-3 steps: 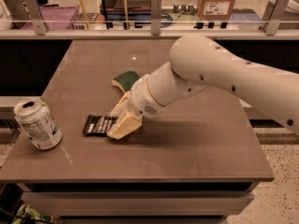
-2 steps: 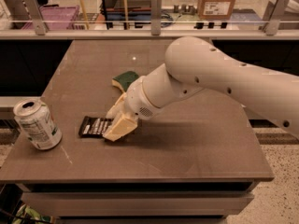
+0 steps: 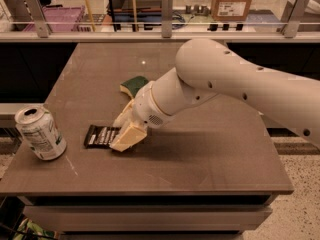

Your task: Move rxbar chocolate near 7up can

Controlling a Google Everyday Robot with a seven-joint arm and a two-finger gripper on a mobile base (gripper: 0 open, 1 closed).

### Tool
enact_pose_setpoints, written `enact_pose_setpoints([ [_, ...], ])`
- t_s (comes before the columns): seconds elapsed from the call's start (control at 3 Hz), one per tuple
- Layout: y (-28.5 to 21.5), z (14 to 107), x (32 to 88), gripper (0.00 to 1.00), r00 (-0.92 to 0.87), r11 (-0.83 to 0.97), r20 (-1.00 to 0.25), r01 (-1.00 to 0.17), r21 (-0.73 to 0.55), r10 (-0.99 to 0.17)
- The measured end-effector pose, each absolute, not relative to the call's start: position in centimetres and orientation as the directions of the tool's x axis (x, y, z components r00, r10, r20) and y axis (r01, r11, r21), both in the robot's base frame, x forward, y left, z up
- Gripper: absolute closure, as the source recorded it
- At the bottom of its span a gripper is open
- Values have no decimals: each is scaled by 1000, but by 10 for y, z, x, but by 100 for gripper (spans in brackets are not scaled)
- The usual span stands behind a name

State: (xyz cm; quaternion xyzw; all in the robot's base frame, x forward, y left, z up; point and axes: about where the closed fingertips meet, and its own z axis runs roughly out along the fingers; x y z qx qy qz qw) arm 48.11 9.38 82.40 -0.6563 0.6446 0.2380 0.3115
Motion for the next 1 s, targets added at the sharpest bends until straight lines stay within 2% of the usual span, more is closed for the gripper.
enact_pose_setpoints([
  [1.0, 97, 827, 478, 5, 67, 17, -711, -994, -110, -700],
])
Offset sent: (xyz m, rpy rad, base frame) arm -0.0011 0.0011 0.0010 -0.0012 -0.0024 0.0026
